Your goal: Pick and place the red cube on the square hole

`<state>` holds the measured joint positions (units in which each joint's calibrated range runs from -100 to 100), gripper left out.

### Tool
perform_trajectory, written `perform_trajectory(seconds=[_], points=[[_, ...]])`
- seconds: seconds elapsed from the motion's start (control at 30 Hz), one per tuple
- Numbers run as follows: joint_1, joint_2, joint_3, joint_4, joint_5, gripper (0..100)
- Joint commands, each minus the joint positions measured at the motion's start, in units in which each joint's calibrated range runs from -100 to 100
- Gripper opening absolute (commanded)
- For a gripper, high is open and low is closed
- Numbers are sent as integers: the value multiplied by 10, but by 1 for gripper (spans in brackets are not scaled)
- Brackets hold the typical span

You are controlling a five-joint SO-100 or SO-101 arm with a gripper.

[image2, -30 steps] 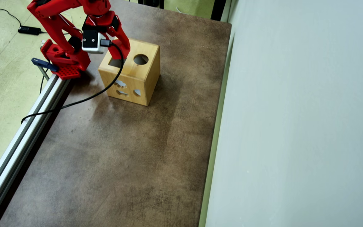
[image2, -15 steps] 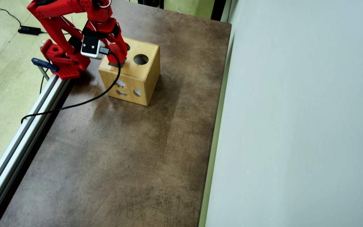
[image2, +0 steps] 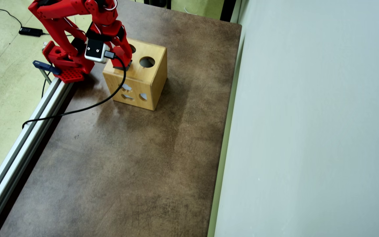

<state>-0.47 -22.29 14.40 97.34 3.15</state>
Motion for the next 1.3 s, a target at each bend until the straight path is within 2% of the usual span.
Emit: perform_trajectory(seconds=[0.0,1.27], points=[[-4,2,-4,2,-1,5],[4,50,13,-1,-1,6]])
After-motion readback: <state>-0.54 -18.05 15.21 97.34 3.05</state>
